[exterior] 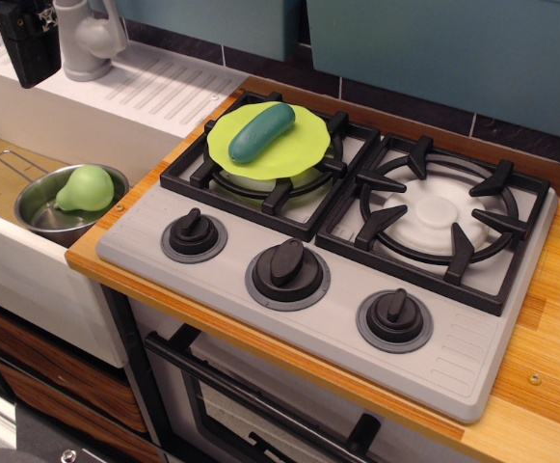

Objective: Put cucumber on plate and pear in pot or pan in sink

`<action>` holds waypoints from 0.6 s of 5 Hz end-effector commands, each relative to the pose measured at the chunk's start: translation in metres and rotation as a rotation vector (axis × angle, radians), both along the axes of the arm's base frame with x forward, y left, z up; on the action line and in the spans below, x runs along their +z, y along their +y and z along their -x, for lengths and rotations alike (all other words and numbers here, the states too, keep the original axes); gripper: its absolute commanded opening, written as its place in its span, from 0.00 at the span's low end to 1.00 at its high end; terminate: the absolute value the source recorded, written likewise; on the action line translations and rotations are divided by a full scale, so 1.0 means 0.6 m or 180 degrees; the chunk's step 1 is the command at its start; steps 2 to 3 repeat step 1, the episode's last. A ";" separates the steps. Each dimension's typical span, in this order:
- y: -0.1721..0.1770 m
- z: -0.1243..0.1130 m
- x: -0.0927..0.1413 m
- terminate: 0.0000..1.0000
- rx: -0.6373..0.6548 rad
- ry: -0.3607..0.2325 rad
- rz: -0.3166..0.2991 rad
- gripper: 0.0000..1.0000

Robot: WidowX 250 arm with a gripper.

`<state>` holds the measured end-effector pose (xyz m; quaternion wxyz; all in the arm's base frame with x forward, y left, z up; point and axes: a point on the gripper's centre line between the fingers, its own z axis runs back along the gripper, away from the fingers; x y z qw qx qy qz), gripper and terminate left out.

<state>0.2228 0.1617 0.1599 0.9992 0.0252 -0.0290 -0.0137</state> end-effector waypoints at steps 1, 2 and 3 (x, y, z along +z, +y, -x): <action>-0.004 -0.014 0.036 1.00 -0.0022 -0.0204 -0.0144 1.00; -0.004 -0.014 0.036 1.00 -0.0022 -0.0204 -0.0144 1.00; -0.004 -0.014 0.036 1.00 -0.0022 -0.0204 -0.0144 1.00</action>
